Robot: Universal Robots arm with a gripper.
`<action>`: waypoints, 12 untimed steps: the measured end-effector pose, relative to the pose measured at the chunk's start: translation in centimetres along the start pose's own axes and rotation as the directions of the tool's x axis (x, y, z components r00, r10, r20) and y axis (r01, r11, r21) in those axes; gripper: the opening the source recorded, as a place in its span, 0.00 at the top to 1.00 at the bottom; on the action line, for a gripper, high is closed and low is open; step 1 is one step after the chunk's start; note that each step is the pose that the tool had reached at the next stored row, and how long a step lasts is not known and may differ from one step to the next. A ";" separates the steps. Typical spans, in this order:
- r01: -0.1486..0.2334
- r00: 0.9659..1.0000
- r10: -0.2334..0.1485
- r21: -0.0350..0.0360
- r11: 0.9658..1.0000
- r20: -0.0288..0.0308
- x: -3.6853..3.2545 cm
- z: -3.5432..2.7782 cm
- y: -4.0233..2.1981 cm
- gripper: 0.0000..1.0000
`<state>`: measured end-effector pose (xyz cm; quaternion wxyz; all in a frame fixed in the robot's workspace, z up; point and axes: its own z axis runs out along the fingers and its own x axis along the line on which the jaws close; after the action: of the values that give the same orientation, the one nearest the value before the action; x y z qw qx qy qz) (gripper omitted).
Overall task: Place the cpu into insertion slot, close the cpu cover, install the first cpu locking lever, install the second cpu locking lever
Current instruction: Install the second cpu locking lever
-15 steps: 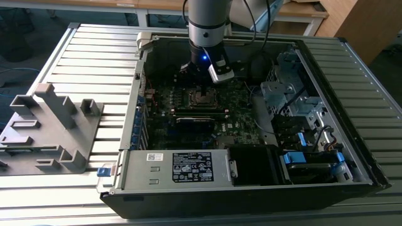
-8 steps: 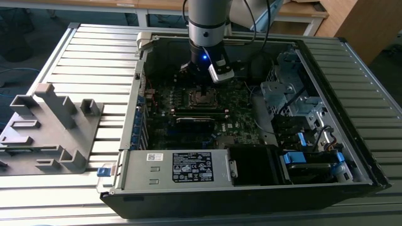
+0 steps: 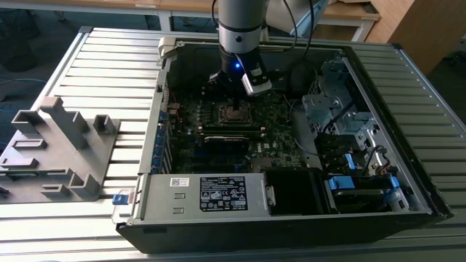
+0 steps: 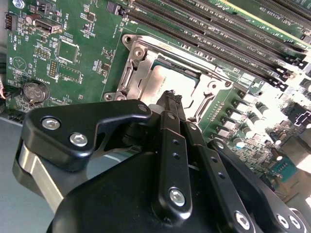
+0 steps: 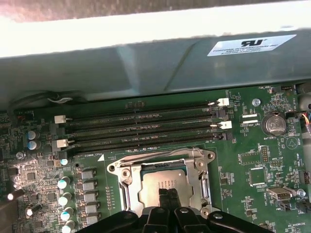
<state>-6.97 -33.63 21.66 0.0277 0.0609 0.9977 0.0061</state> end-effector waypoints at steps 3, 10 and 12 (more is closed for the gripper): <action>0.000 1.000 0.000 0.000 1.000 0.000 -0.01 -0.23 0.00 0.89; 0.000 1.000 0.000 0.000 1.000 0.000 -0.02 -0.43 0.01 0.89; 0.000 1.000 0.000 0.000 1.000 0.000 -0.03 -0.55 0.01 0.89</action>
<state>-6.97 -33.63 22.22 0.0277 0.0609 0.9977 0.0060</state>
